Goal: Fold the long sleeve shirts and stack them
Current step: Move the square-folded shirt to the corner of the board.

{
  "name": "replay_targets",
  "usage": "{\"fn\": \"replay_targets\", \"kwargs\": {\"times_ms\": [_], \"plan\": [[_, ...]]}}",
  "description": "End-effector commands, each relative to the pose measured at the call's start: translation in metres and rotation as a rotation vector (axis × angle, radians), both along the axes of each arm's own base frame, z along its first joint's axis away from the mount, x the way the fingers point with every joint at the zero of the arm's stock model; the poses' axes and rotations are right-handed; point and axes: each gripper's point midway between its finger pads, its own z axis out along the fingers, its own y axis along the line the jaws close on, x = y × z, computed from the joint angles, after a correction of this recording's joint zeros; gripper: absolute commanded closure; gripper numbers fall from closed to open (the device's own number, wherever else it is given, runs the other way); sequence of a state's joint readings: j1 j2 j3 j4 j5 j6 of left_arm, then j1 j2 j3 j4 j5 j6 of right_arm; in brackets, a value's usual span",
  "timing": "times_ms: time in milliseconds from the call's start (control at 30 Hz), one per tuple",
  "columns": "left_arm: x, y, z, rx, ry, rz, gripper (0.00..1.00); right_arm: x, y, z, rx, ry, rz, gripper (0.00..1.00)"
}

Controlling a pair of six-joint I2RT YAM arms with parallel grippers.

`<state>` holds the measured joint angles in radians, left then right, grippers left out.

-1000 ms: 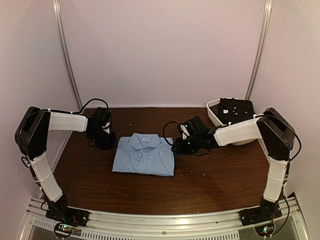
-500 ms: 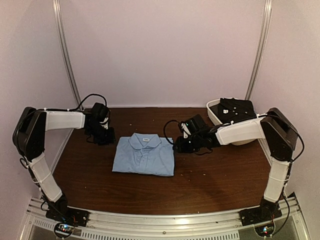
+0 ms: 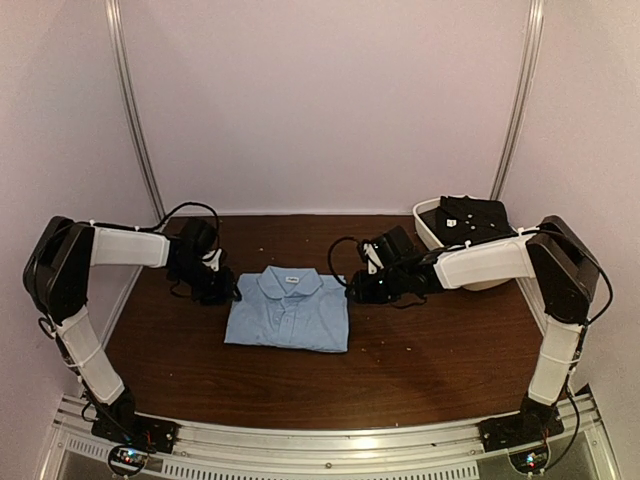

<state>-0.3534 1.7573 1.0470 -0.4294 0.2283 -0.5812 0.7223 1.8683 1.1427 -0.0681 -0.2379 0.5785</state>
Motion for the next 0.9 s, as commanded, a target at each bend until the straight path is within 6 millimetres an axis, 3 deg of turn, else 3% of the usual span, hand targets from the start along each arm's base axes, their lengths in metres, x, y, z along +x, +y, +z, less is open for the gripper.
{"fn": "replay_targets", "kwargs": {"times_ms": [0, 300, 433, 533, 667, 867], "plan": [[-0.002, -0.015, -0.001, -0.066, -0.013, -0.05, 0.53, -0.001, -0.002, 0.014, 0.006, -0.03, 0.0, 0.66], [-0.022, -0.022, -0.018, -0.08, 0.046, -0.056, 0.66, -0.002, -0.002, 0.011, 0.01, -0.028, 0.004, 0.66], [-0.031, -0.025, -0.02, -0.08, 0.061, -0.049, 0.75, -0.002, 0.0, 0.01, 0.015, -0.027, 0.008, 0.65], [-0.033, -0.019, -0.017, -0.062, 0.051, -0.021, 0.88, -0.002, 0.0, 0.009, 0.018, -0.028, 0.011, 0.65], [-0.027, -0.002, -0.012, 0.02, 0.029, 0.034, 1.0, -0.003, 0.001, 0.007, 0.019, -0.024, 0.02, 0.65], [0.002, 0.028, -0.001, 0.096, -0.021, 0.118, 1.0, -0.004, 0.001, 0.006, 0.016, -0.029, 0.028, 0.65]]}}
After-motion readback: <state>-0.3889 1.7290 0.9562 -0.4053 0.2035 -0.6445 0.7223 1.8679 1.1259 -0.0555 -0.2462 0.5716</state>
